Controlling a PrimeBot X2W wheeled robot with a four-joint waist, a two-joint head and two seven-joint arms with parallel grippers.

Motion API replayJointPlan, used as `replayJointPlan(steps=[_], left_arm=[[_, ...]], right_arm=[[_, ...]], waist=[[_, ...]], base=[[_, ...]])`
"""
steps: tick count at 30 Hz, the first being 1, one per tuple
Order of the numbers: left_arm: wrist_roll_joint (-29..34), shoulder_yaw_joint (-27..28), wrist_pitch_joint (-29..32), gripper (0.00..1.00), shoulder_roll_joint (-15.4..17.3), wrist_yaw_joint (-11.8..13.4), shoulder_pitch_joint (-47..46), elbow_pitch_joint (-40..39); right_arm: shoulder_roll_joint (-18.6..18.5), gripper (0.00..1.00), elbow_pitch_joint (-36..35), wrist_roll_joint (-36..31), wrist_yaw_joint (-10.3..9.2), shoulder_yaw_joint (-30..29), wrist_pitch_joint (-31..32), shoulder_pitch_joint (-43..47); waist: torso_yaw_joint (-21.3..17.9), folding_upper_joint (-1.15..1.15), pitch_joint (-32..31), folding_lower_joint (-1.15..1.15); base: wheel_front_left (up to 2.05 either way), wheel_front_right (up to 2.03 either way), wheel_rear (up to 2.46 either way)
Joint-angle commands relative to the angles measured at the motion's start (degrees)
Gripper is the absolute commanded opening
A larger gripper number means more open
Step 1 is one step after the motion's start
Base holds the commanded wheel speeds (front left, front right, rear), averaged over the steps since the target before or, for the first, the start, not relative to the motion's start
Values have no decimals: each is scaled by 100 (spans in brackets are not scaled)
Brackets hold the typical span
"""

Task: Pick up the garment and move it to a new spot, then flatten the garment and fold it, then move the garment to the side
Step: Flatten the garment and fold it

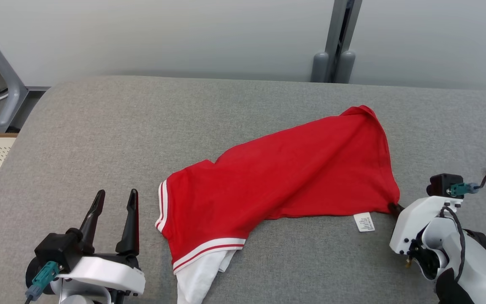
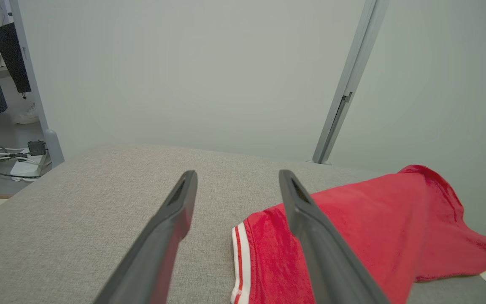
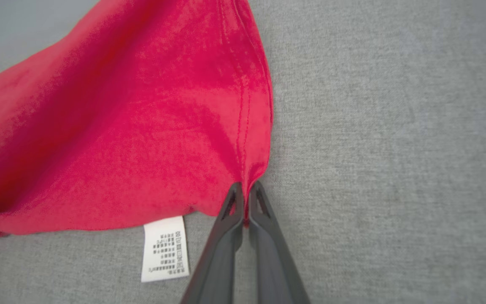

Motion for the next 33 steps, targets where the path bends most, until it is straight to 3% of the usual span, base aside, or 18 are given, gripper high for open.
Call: replayJointPlan(steps=[1,7,15,18,22,23,33], left_arm=[[3,33,-23,100,37,-19,41,6],[-43,108,-16,100,86,23,178,17],[-87,145,-16,100,127,52,256,2],[-93,127,-16,100,129,56,250,7],[-101,95,-5,100,139,50,208,42],[-100,86,4,100,143,48,198,48],[-114,34,118,100,235,62,157,6]], right_arm=[[-43,0,-61,53,-1,24,42,124],[-401,0,-1001,631,0,343,558,672],[-1311,0,-2602,1326,0,373,1532,1579],[-1572,0,-2894,1320,-1,179,1735,1858],[-1615,0,-3008,1117,0,-117,1745,2091],[-1546,100,-3048,1074,0,-205,1664,2118],[-905,100,-3787,426,0,-824,854,2535]], waist=[[-61,0,-48,0],[-274,0,-159,0],[-433,0,-183,0],[-444,0,-180,0],[-420,0,-185,0],[-410,0,-183,0],[-359,0,-157,0]], base=[[0,0,0],[0,0,0],[0,0,0],[0,0,0],[0,0,0],[0,0,0],[0,0,0]])
